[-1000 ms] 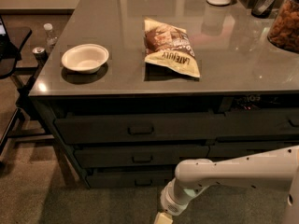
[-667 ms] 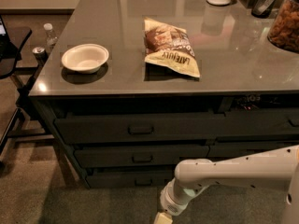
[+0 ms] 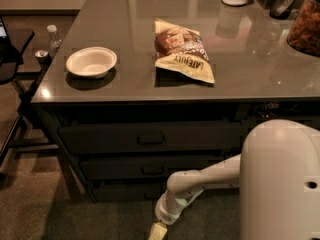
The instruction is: Open bottom drawer
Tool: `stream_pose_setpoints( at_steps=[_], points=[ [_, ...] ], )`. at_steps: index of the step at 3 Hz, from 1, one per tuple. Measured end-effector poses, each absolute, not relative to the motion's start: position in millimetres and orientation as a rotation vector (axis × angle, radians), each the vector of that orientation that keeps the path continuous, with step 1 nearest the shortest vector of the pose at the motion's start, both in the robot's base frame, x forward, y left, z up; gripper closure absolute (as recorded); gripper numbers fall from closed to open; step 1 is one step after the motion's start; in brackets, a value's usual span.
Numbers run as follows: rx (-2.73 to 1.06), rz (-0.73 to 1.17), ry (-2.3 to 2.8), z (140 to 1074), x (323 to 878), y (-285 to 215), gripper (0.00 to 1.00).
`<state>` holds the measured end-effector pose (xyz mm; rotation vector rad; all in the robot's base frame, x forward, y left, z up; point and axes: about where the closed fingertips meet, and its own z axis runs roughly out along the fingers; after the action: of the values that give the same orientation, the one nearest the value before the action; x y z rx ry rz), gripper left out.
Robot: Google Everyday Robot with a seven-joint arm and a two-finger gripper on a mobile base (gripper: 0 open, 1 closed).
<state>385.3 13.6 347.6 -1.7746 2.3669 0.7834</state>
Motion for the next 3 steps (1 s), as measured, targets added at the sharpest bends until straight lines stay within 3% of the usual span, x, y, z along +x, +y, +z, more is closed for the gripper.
stream_pose_setpoints(
  at_steps=[3],
  points=[
    [-1.704,0.718,2.345,317,401,10,0.0]
  ],
)
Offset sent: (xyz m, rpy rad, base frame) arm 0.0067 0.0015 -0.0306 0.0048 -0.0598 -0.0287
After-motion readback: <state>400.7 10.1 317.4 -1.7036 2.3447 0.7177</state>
